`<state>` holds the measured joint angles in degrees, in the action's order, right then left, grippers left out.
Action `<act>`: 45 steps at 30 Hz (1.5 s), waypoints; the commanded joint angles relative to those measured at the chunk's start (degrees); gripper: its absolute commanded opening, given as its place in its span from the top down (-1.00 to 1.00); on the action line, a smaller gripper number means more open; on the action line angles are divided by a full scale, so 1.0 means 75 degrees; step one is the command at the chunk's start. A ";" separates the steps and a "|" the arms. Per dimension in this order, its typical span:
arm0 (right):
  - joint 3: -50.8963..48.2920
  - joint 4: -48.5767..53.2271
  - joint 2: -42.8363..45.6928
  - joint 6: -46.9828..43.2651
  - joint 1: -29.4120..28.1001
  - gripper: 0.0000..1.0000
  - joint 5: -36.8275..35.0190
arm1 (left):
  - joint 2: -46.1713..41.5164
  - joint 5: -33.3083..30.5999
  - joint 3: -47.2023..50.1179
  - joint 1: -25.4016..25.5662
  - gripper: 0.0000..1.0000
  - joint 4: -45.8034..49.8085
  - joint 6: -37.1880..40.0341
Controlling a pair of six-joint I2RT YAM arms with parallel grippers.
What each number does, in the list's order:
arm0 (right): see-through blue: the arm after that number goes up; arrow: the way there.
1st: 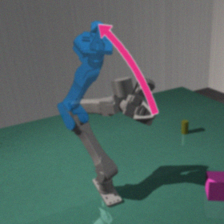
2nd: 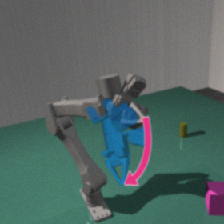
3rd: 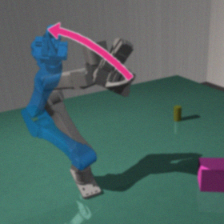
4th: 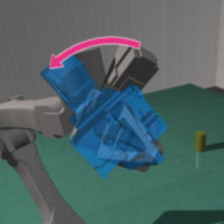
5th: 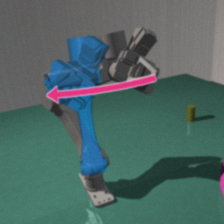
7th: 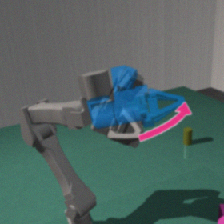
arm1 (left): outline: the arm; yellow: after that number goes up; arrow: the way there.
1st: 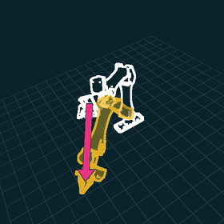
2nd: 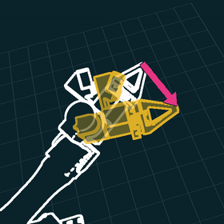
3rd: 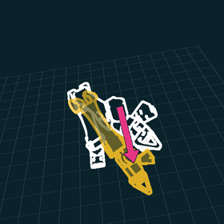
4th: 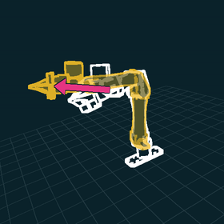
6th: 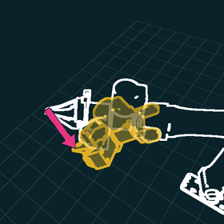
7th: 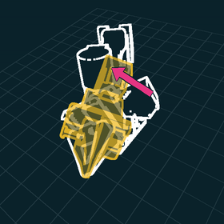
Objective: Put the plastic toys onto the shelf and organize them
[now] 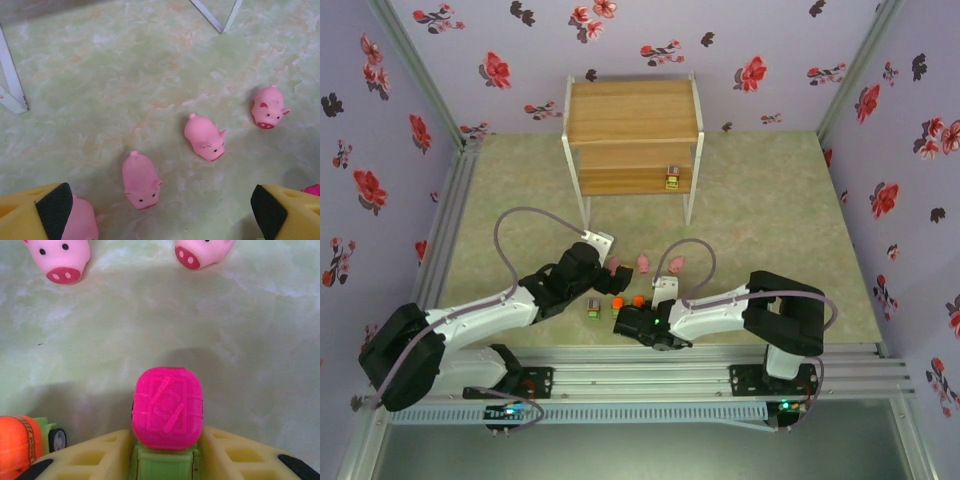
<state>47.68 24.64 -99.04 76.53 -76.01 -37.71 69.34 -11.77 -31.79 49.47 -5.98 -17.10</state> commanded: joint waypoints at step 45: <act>0.0969 0.1661 0.2252 -0.1768 0.0809 0.81 -0.1475 | 0.0105 0.0022 -0.0250 -0.0047 -0.92 -0.0094 -0.0087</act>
<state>53.19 35.07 -83.46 65.87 -70.48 -45.58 69.69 -11.77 -32.21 49.47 -5.98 -17.30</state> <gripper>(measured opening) 0.095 0.960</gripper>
